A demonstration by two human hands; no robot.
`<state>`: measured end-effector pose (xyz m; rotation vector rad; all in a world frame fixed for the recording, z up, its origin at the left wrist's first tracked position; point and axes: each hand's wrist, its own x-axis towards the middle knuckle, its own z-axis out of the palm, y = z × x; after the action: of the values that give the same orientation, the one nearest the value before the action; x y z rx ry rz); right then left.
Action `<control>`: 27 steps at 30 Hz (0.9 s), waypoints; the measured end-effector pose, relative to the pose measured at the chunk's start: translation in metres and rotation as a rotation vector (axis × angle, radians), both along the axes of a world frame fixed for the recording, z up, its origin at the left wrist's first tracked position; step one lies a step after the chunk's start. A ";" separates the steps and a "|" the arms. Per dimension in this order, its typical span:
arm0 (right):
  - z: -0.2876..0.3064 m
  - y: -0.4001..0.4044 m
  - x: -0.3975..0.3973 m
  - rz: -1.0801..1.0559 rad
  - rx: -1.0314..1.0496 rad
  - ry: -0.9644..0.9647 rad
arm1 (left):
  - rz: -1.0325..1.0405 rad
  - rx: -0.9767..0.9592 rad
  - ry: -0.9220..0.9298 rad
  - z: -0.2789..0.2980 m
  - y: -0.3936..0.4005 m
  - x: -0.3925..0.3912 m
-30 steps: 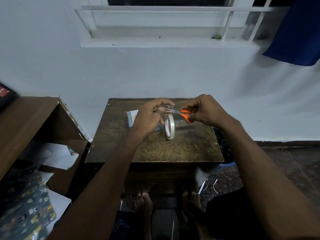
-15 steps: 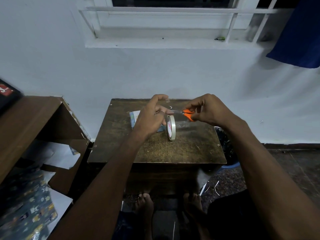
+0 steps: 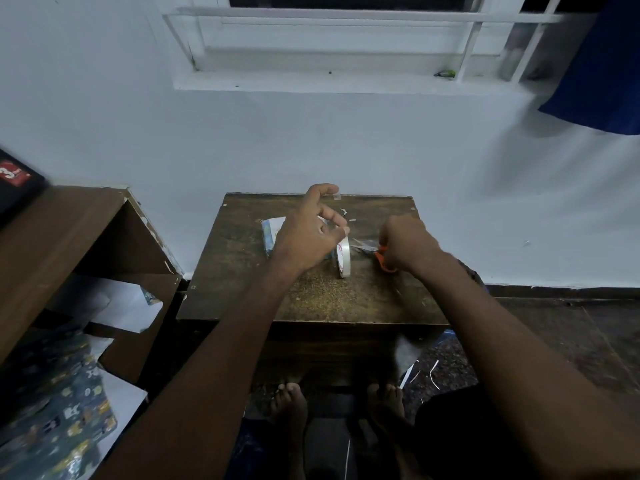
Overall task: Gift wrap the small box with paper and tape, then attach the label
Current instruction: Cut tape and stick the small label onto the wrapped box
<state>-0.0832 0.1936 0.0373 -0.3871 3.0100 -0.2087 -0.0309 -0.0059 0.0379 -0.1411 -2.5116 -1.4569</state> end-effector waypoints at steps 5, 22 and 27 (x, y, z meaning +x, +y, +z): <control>0.003 -0.006 0.005 -0.046 0.034 0.071 | -0.074 0.044 -0.014 0.000 -0.001 -0.001; 0.030 -0.011 0.025 -0.002 -1.017 -0.479 | -0.079 0.182 0.146 0.010 0.009 0.005; 0.026 -0.014 0.025 -0.048 -1.015 -0.529 | -0.091 0.190 0.174 0.013 0.011 0.009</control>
<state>-0.0584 0.1796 0.0634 -0.2506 2.1718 -1.5577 -0.0215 0.0049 0.0514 -0.3369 -2.2435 -1.6326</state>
